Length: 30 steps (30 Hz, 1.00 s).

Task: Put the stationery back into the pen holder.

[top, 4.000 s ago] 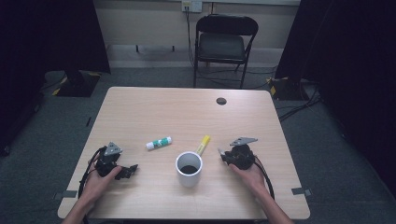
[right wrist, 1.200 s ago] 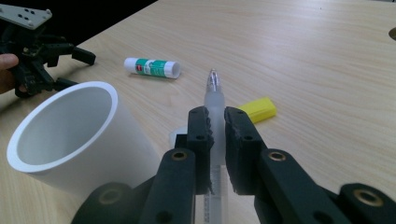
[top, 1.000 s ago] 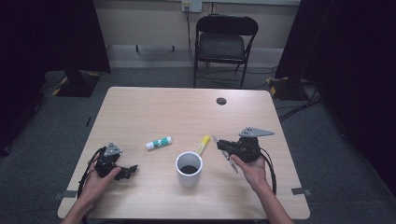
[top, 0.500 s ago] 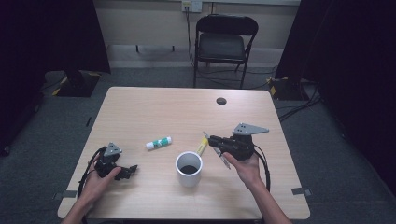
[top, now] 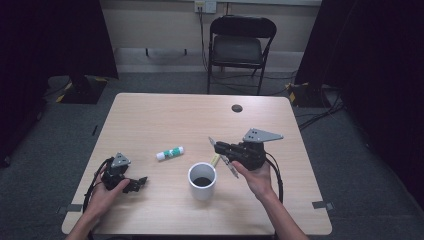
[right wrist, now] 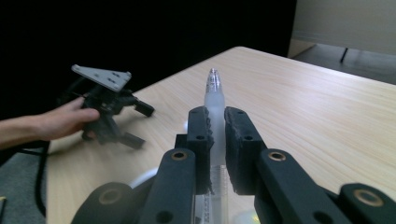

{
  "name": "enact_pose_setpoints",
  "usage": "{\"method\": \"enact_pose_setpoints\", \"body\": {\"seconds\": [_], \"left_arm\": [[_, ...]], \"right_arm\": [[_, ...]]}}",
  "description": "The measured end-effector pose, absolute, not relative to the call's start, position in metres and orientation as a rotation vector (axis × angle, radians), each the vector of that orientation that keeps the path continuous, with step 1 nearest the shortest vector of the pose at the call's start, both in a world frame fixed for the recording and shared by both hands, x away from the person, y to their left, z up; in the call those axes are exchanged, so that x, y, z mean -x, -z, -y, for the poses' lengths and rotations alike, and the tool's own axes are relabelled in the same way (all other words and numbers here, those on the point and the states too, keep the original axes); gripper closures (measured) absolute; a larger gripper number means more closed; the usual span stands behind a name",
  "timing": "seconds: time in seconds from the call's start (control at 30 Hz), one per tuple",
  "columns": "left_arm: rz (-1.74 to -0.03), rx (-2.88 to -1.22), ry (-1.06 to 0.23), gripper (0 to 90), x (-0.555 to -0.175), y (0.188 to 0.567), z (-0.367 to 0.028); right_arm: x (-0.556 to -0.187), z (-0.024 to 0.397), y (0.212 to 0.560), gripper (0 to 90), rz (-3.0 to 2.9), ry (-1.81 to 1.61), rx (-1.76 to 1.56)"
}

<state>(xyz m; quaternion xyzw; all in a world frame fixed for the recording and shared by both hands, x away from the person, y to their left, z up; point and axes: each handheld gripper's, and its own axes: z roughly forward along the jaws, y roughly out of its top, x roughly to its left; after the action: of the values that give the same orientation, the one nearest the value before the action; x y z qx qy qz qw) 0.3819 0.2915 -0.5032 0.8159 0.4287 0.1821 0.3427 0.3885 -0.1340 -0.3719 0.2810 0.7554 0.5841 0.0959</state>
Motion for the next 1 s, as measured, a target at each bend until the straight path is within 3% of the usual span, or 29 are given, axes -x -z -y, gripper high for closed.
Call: {"method": "enact_pose_setpoints", "body": {"seconds": [0.43, 1.0], "left_arm": [[-1.114, -2.122, -0.472, 0.3, -0.382, 0.503, -0.292], [-1.111, -2.126, -0.472, 0.3, -0.382, 0.503, -0.292]], "right_arm": [[-0.392, 0.1, 0.366, 80.8, -2.274, -1.774, -0.758], [-0.403, 0.057, 0.389, 80.7, -2.372, -1.72, -0.731]]}}
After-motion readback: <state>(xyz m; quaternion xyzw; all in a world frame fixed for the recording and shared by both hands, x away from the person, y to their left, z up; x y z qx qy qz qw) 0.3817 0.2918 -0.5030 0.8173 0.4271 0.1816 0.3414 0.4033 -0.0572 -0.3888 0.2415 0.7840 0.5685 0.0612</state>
